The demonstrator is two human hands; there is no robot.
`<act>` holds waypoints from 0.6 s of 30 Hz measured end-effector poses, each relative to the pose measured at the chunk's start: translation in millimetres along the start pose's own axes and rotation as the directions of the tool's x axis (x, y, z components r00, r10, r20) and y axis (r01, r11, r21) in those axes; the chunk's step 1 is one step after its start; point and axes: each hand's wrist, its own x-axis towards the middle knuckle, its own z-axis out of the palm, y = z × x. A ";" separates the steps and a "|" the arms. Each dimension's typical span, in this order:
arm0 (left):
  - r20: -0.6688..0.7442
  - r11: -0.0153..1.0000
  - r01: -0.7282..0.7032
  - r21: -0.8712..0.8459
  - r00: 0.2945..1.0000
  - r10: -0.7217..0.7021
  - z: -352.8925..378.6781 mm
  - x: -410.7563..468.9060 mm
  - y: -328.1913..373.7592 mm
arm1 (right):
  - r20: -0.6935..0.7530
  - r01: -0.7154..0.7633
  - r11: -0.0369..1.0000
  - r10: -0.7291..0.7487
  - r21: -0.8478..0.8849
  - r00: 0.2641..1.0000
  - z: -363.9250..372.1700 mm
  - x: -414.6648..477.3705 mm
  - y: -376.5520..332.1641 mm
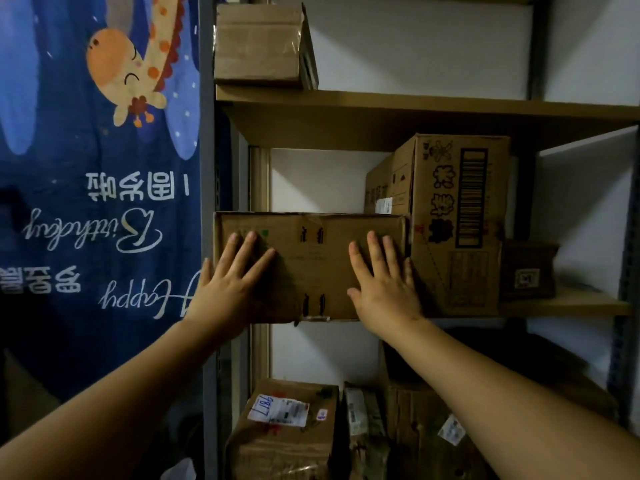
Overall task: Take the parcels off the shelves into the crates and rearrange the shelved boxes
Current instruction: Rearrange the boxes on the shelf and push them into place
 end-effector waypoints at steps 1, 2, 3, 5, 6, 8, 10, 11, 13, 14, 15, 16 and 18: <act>0.008 1.000 0.006 0.010 1.000 -0.006 -1.4 -0.6 0.8 | 0.013 0.007 1.000 -0.007 0.002 1.000 -1.0 -0.9 0.2; 0.015 1.000 0.013 0.017 1.000 -0.013 -2.8 -1.2 0.8 | 0.027 0.015 1.000 -0.015 0.011 1.000 -1.6 -1.3 0.0; 0.019 1.000 0.018 0.025 1.000 -0.019 -5.1 -1.4 0.8 | 0.044 0.022 0.999 -0.023 0.024 0.999 -3.3 -0.8 -0.4; 0.030 0.999 0.033 0.043 0.999 -0.034 -10.4 -2.2 6.3 | 0.086 0.042 0.998 -0.046 0.050 0.995 -10.6 -2.3 4.0; 0.031 0.998 0.044 0.038 0.998 -0.045 -12.5 -2.3 9.3 | 0.102 0.057 0.997 -0.063 0.059 0.993 -15.1 -3.6 7.4; 0.022 0.997 0.072 0.014 0.997 -0.072 -16.7 -2.4 15.9 | 0.114 0.091 0.992 -0.101 0.085 0.988 -22.4 -8.7 15.0; -0.022 0.996 0.090 0.003 0.996 -0.090 -21.4 -1.4 25.0 | 0.101 0.082 0.986 -0.097 0.143 0.990 -27.9 -16.1 24.2; -0.042 0.996 0.084 -0.001 0.996 -0.084 -24.3 -0.1 31.2 | 0.097 0.057 0.984 -0.074 0.168 0.993 -30.8 -20.4 29.6; -0.048 0.998 0.061 -0.029 0.997 -0.063 -30.2 3.7 46.6 | 0.087 0.011 0.985 -0.026 0.174 0.996 -35.0 -28.3 41.6; -0.047 0.998 0.045 -0.047 0.998 -0.047 -32.8 6.3 54.9 | 0.080 -0.009 0.986 -0.005 0.165 0.997 -36.6 -31.7 47.9; -0.051 0.998 0.016 -0.066 0.999 -0.019 -35.8 9.5 63.4 | 0.074 -0.034 0.987 0.023 0.159 0.997 -38.9 -35.5 54.2; -0.058 0.996 -0.022 -0.082 0.998 0.017 -38.9 12.9 71.3 | 0.069 -0.063 0.985 0.053 0.158 0.996 -41.1 -38.4 60.4; -0.072 0.988 -0.093 -0.119 0.994 0.085 -42.9 18.1 87.4 | 0.056 -0.126 0.981 0.118 0.150 0.991 -45.4 -44.0 72.6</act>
